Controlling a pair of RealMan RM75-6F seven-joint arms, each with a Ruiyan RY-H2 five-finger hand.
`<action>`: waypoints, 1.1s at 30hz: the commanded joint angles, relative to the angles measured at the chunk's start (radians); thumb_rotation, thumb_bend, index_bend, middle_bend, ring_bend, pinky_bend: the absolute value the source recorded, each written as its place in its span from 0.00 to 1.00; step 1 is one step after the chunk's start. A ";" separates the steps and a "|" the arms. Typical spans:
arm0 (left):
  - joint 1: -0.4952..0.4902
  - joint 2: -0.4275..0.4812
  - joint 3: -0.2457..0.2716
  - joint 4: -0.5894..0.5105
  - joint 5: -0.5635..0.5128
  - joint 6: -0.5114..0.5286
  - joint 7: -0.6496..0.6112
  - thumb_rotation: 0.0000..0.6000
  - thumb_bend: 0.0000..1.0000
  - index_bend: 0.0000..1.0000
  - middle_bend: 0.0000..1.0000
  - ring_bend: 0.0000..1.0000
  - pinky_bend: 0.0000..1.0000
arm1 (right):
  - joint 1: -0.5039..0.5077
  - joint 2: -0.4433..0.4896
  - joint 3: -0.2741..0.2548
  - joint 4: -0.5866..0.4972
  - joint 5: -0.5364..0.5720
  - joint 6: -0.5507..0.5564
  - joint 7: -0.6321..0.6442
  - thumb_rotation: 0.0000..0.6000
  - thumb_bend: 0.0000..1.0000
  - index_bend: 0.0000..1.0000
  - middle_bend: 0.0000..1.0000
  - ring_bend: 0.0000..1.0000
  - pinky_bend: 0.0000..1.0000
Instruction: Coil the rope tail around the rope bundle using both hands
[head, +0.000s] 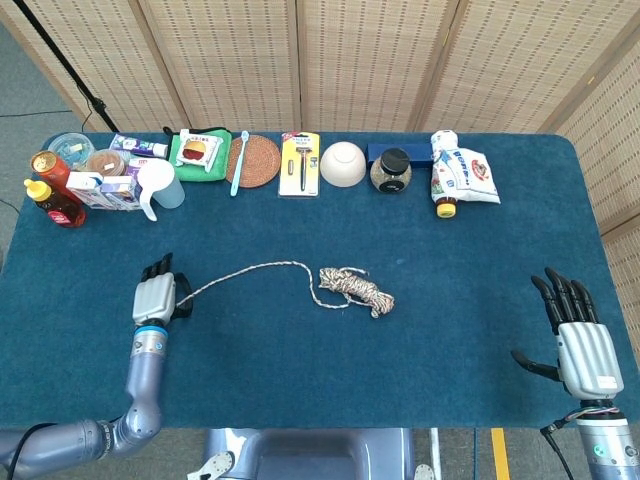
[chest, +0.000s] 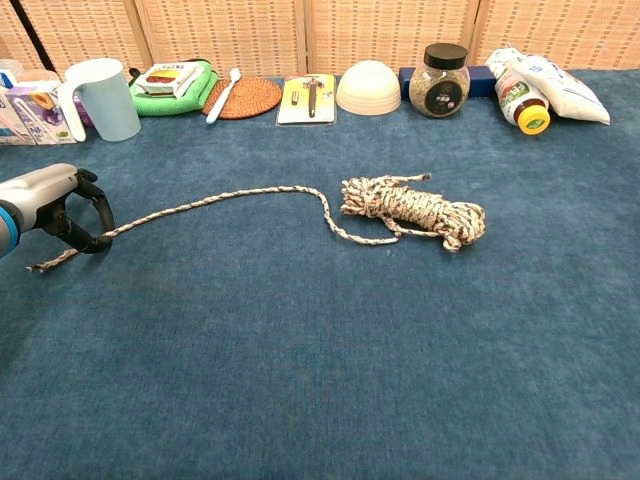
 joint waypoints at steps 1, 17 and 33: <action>-0.001 -0.003 0.000 0.005 -0.003 0.000 0.004 1.00 0.37 0.52 0.00 0.00 0.00 | 0.000 0.000 0.000 0.000 0.001 -0.001 0.000 1.00 0.00 0.00 0.00 0.00 0.00; 0.000 -0.006 0.002 0.016 0.003 0.000 0.008 1.00 0.45 0.56 0.00 0.00 0.00 | 0.001 0.001 0.000 0.001 0.002 -0.002 0.007 1.00 0.00 0.00 0.00 0.00 0.00; 0.014 0.040 -0.004 -0.030 0.054 0.019 -0.014 1.00 0.45 0.57 0.00 0.00 0.00 | 0.007 -0.007 -0.004 0.004 0.005 -0.016 -0.009 1.00 0.00 0.00 0.00 0.00 0.00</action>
